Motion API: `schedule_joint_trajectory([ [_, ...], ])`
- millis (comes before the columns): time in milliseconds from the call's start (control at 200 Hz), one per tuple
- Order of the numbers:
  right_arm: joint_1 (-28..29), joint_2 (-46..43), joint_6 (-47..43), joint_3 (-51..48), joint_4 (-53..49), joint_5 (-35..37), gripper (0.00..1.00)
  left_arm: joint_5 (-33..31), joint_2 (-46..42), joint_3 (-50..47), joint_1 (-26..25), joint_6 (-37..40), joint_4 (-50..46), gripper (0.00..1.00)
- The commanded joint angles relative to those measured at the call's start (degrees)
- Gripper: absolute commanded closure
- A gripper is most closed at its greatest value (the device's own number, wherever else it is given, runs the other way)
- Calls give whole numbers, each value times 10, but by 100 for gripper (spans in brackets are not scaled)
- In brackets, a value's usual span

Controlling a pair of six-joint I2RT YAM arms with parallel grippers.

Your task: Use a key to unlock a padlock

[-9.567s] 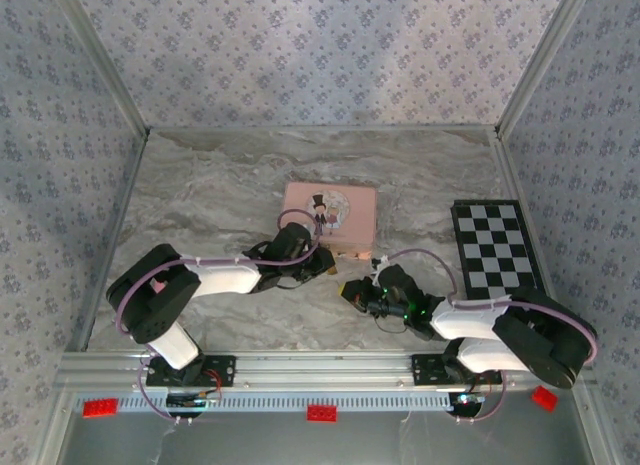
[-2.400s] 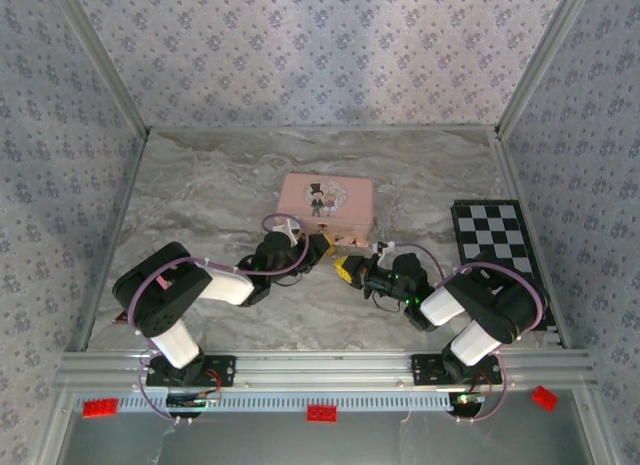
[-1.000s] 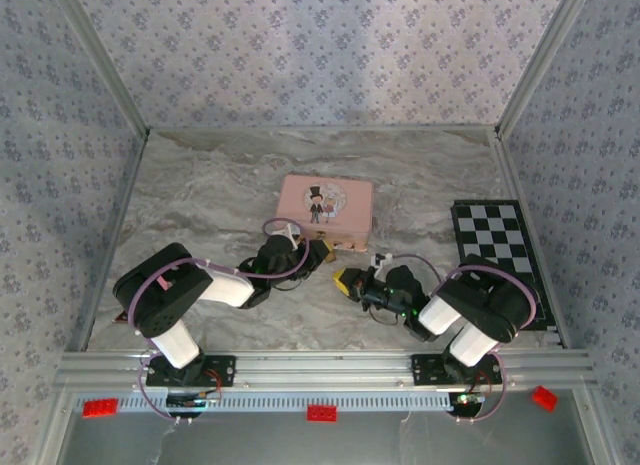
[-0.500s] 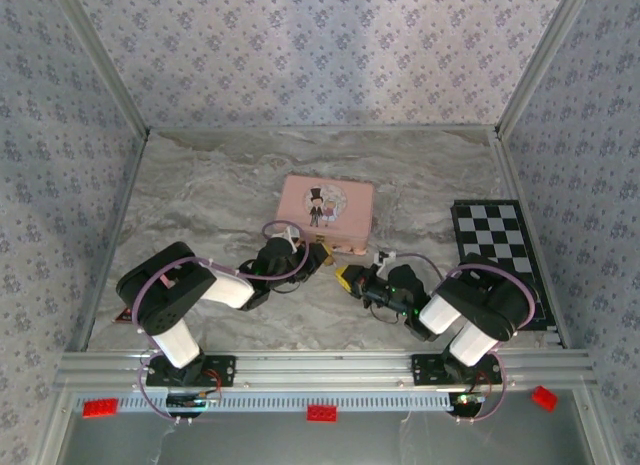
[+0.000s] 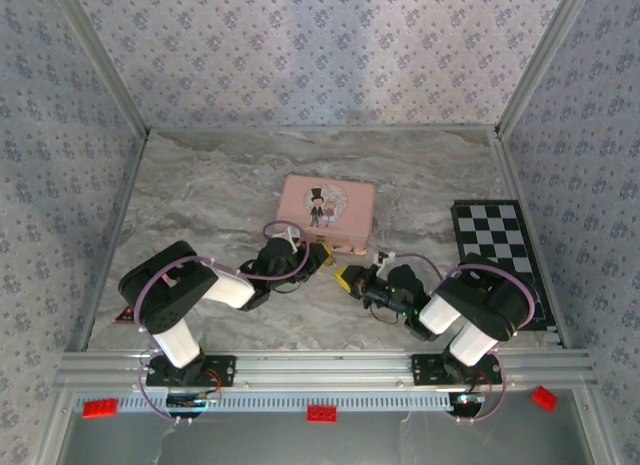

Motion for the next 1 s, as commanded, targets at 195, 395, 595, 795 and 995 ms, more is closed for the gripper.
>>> schedule_joint_trajectory([
  [195, 6, 18, 5, 12, 15, 4, 100, 31, -3, 10, -3, -1, 84, 100],
  [395, 5, 16, 6, 19, 15, 0, 100, 32, -2, 9, -2, -2, 87, 100],
  [595, 5, 20, 6, 28, 15, -4, 100, 33, -1, 9, -3, -1, 87, 100],
  [795, 4, 18, 6, 27, 15, -4, 100, 33, 0, 9, -3, -1, 89, 100],
  [995, 1, 15, 7, 23, 15, 2, 100, 34, 0, 9, -4, -3, 92, 100],
])
